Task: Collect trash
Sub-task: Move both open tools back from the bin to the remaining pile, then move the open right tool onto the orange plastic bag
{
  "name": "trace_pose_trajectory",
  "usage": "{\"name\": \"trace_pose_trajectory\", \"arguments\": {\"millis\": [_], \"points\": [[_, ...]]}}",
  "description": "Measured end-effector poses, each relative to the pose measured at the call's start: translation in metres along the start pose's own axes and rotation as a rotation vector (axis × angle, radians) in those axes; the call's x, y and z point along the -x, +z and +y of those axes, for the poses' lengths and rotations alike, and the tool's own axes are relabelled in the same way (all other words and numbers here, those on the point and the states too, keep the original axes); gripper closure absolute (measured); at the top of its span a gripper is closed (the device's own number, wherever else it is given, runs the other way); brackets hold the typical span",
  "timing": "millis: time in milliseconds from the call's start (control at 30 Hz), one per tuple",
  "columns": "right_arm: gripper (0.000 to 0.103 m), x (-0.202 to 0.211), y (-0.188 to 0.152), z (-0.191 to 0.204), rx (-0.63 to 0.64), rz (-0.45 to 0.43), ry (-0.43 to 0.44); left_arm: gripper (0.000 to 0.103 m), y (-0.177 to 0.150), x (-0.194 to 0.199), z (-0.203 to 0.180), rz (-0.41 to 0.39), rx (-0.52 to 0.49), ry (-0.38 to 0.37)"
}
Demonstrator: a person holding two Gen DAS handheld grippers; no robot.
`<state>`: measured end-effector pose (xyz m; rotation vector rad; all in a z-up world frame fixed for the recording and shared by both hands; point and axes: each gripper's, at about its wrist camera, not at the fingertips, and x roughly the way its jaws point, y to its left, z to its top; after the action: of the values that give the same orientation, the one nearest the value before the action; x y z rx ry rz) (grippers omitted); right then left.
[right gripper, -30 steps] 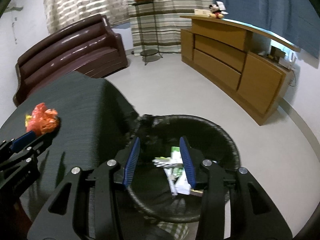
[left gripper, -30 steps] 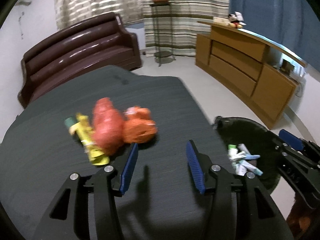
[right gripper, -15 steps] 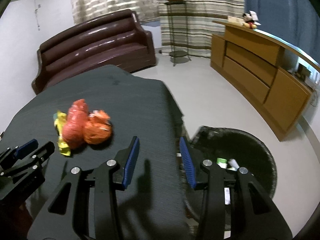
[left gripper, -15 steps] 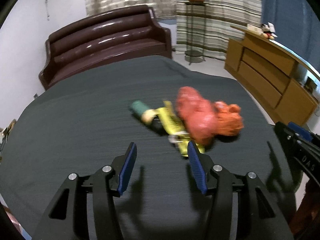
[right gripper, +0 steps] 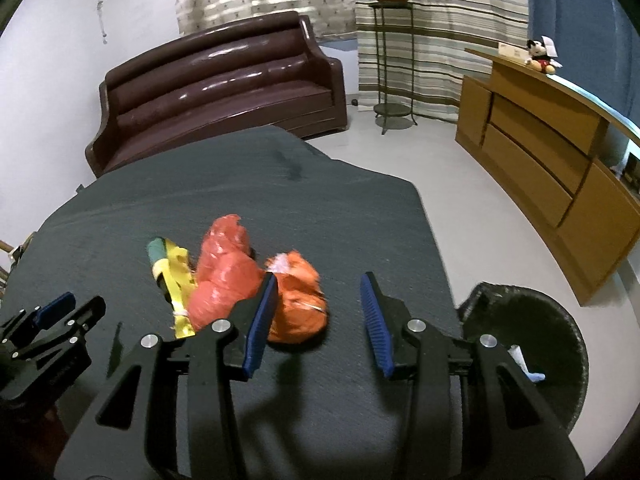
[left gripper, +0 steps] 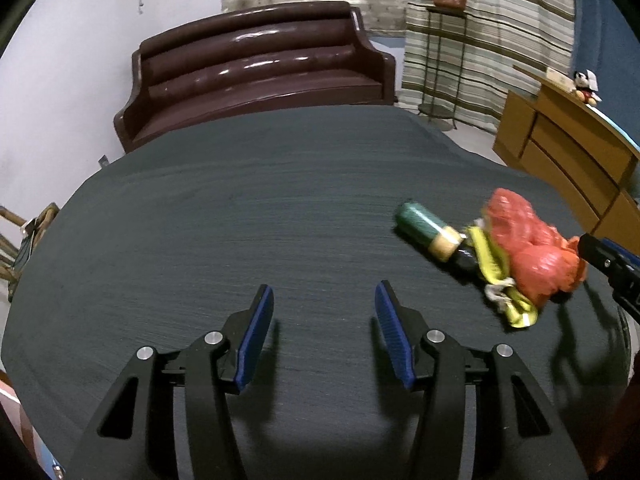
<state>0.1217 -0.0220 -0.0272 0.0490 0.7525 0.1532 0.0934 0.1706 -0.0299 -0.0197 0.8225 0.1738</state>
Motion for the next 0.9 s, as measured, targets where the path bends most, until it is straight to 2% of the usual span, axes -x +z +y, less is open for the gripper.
{"name": "trace_pose_trajectory", "arguments": {"millis": [267, 600, 633, 667, 900], "points": [[0.054, -0.017, -0.002, 0.016, 0.034, 0.045, -0.02, 0.05, 0.001, -0.006, 0.003, 0.018, 0.021, -0.009], [0.055, -0.029, -0.003, 0.014, 0.026, 0.092, -0.026, 0.05, 0.002, -0.009, 0.009, 0.021, 0.018, -0.042], [0.056, -0.029, -0.004, 0.014, 0.024, 0.095, -0.024, 0.05, 0.002, -0.009, 0.009, 0.022, 0.017, -0.043], [0.062, -0.03, -0.004, 0.013, 0.023, 0.098, -0.021, 0.05, 0.003, -0.009, 0.008, 0.023, 0.016, -0.045], [0.063, -0.027, -0.005, 0.012, 0.026, 0.085, -0.013, 0.05, 0.007, -0.008, -0.002, 0.019, 0.004, -0.06]]}}
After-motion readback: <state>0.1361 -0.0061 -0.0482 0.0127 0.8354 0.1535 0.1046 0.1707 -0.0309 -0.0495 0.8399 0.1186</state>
